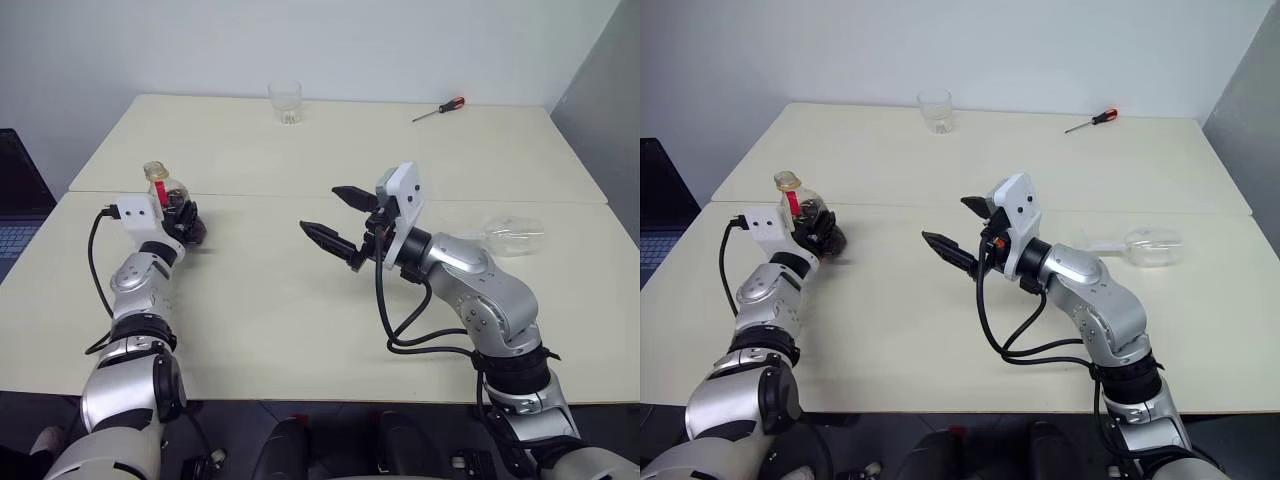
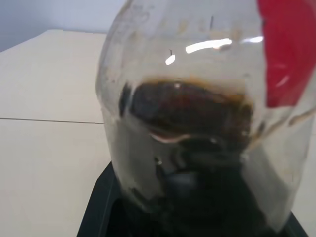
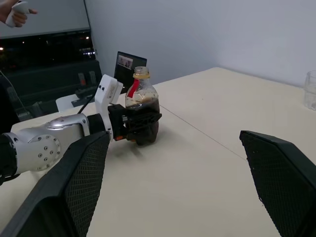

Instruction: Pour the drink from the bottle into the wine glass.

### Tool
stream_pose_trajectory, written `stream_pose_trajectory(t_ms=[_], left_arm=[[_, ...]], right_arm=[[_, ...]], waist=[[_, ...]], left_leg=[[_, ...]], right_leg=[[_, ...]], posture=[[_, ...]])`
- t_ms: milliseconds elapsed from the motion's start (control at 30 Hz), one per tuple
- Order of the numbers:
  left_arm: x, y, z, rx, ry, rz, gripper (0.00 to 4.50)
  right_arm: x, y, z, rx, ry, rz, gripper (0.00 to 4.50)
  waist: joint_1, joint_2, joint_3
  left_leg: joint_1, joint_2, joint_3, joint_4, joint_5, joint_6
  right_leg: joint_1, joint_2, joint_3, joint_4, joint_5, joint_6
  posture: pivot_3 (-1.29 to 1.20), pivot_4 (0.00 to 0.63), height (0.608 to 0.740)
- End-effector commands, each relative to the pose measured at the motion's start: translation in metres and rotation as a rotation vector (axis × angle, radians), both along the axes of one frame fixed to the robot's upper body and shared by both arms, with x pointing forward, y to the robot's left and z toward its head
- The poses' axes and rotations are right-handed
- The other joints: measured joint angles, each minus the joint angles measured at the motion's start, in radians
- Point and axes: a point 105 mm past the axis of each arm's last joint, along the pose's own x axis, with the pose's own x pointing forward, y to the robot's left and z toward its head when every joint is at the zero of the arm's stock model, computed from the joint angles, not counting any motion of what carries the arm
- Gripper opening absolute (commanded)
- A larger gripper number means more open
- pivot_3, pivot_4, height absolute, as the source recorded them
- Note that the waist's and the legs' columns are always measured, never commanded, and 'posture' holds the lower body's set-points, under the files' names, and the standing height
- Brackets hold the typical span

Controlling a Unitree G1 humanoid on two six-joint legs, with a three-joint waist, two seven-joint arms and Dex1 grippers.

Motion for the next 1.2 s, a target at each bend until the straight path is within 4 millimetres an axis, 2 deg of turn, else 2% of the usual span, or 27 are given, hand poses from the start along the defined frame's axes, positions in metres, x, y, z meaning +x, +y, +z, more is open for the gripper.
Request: stream_pose_trajectory(t_ms=[33, 133, 333, 533, 733, 1000, 1200], left_arm=[[-0.001, 0.001, 0.014, 0.016, -0.055, 0.001, 1.65], [-0.002, 0.003, 0.014, 0.023, -0.053, 0.011, 2.43], [-0.002, 0.006, 0.017, 0.025, -0.058, 0.015, 4.41], [-0.007, 0.008, 0.020, 0.021, -0.079, 0.024, 4.46], [-0.020, 0.013, 0.022, 0.020, -0.101, 0.045, 4.46], [-0.051, 0.010, 0.016, -0.007, -0.096, 0.079, 4.46], [-0.082, -0.005, 0.010, -0.031, -0.056, 0.069, 4.46]], right_arm=[[-0.002, -0.002, 0.016, 0.028, -0.066, -0.003, 4.48], [-0.002, -0.002, 0.016, 0.028, -0.068, -0.002, 4.50], [-0.002, -0.002, 0.016, 0.027, -0.069, -0.002, 4.50], [-0.002, -0.003, 0.015, 0.027, -0.072, -0.003, 4.50], [-0.004, -0.002, 0.015, 0.032, -0.074, 0.004, 4.50], [-0.006, -0.001, 0.016, 0.039, -0.072, 0.015, 4.50], [-0.005, -0.007, 0.010, 0.035, -0.060, -0.005, 4.50]], waist=[[0.000, 0.000, 0.000], [0.000, 0.000, 0.000], [0.000, 0.000, 0.000], [0.000, 0.000, 0.000], [-0.001, 0.000, 0.000], [0.000, 0.000, 0.000], [0.001, 0.000, 0.000]], left_leg=[[0.000, 0.000, 0.000, 0.000, 0.000, 0.000], [0.000, 0.000, 0.000, 0.000, 0.000, 0.000], [0.000, 0.000, 0.000, 0.001, 0.000, 0.000], [0.000, 0.000, 0.000, 0.001, 0.000, 0.000], [0.000, 0.001, 0.000, 0.001, 0.000, 0.000], [0.000, 0.001, 0.000, 0.001, 0.000, 0.000], [0.000, 0.001, 0.000, 0.000, 0.000, 0.000]], right_leg=[[0.000, 0.000, 0.000, 0.000, 0.000, 0.000], [0.000, 0.000, 0.000, 0.000, 0.000, 0.000], [0.000, 0.000, 0.000, 0.000, 0.000, 0.000], [0.000, 0.000, 0.000, 0.000, 0.000, 0.000], [0.000, 0.000, 0.000, 0.000, 0.000, 0.000], [0.000, 0.000, 0.000, 0.000, 0.000, 0.000], [0.001, -0.001, 0.001, 0.000, 0.000, 0.000]], posture=[[0.00, 0.150, 0.740], [0.00, 0.150, 0.740], [0.00, 0.150, 0.740], [0.00, 0.150, 0.740], [0.00, 0.150, 0.740], [0.00, 0.150, 0.740], [0.00, 0.150, 0.740]])
